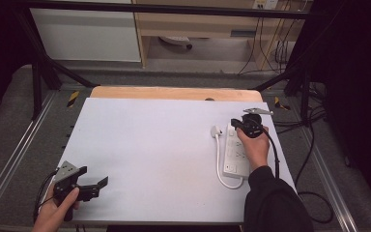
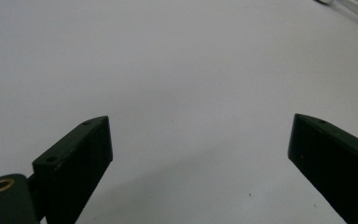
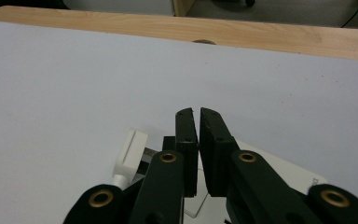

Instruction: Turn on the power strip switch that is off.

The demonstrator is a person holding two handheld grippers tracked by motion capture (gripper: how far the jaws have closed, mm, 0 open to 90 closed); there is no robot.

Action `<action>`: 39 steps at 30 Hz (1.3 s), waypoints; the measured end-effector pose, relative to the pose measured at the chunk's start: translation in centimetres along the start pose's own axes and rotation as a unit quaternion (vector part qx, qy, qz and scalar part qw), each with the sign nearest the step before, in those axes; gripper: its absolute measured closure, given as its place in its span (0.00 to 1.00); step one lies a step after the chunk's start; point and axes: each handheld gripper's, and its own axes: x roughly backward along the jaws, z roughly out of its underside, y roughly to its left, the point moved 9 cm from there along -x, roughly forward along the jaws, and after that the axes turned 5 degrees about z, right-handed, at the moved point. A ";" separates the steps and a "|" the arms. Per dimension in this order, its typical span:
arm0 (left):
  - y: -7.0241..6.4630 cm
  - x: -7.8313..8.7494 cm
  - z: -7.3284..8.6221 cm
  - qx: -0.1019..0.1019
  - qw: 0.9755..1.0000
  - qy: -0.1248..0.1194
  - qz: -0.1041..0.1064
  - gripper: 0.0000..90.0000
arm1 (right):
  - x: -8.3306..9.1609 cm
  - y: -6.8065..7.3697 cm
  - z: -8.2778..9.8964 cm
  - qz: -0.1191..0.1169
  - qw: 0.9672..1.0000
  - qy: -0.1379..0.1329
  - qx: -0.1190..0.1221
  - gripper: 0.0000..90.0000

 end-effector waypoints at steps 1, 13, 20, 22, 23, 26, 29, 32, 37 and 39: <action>0.0 0.0 0.0 0.000 1.000 -0.001 0.000 0.07 | -0.1 0.0 0.1 0.000 1.000 0.001 0.000 0.98; 0.0 0.0 0.0 0.000 1.000 0.000 0.000 0.07 | -0.1 -0.4 0.8 0.008 1.000 0.003 0.001 1.00; 0.0 0.0 0.0 -0.001 1.000 0.001 0.000 0.07 | -0.1 -0.6 1.1 0.014 1.000 0.002 0.010 1.00; 0.1 0.0 0.1 0.000 1.000 0.001 -0.001 0.07 | -0.1 -0.6 1.2 0.013 1.000 0.005 0.012 1.00; 0.1 -0.1 0.1 0.000 1.000 0.002 -0.001 0.07 | -0.1 -0.6 1.3 0.013 1.000 0.006 0.013 1.00; 0.0 0.0 0.1 -0.001 1.000 0.002 -0.001 0.07 | -0.2 -0.5 1.6 0.012 1.000 0.010 0.012 1.00; 0.0 -0.1 0.1 -0.001 1.000 0.003 -0.001 0.07 | -0.3 -0.5 2.2 0.013 1.000 0.019 0.015 1.00; 0.0 -0.1 0.1 -0.001 1.000 0.002 0.000 0.07 | -0.3 -0.5 2.5 0.013 1.000 0.022 0.017 1.00; 0.0 -0.1 0.1 -0.002 1.000 0.004 -0.001 0.07 | -0.3 -0.5 3.0 0.011 0.999 0.024 0.019 1.00; 0.0 -0.1 0.1 -0.002 1.000 0.004 -0.001 0.07 | -0.3 -0.3 3.2 0.009 1.000 0.025 0.016 1.00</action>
